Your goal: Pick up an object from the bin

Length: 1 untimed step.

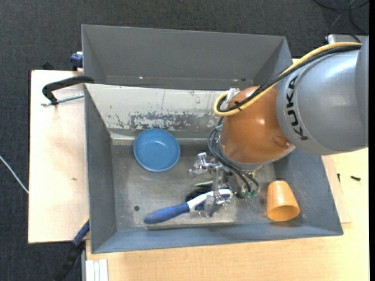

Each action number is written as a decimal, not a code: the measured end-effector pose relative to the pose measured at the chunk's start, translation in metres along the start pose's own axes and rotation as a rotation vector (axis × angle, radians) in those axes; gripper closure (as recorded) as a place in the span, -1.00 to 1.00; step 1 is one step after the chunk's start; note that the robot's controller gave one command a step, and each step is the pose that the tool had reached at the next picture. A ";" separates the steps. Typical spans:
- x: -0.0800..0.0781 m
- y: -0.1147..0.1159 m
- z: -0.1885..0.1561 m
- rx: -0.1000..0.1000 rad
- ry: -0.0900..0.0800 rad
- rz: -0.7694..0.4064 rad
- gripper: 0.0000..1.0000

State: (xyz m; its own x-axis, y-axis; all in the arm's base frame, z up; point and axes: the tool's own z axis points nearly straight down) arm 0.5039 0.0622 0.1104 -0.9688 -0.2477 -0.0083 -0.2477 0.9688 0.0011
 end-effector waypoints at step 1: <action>0.001 0.000 0.002 -0.001 0.004 0.000 1.00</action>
Offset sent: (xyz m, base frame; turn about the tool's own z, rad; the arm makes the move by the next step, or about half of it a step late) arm 0.0000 0.0000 0.0000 0.0000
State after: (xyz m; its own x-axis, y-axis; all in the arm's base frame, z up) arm 0.5030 0.0617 0.1088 -0.9689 -0.2476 -0.0040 -0.2476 0.9689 0.0017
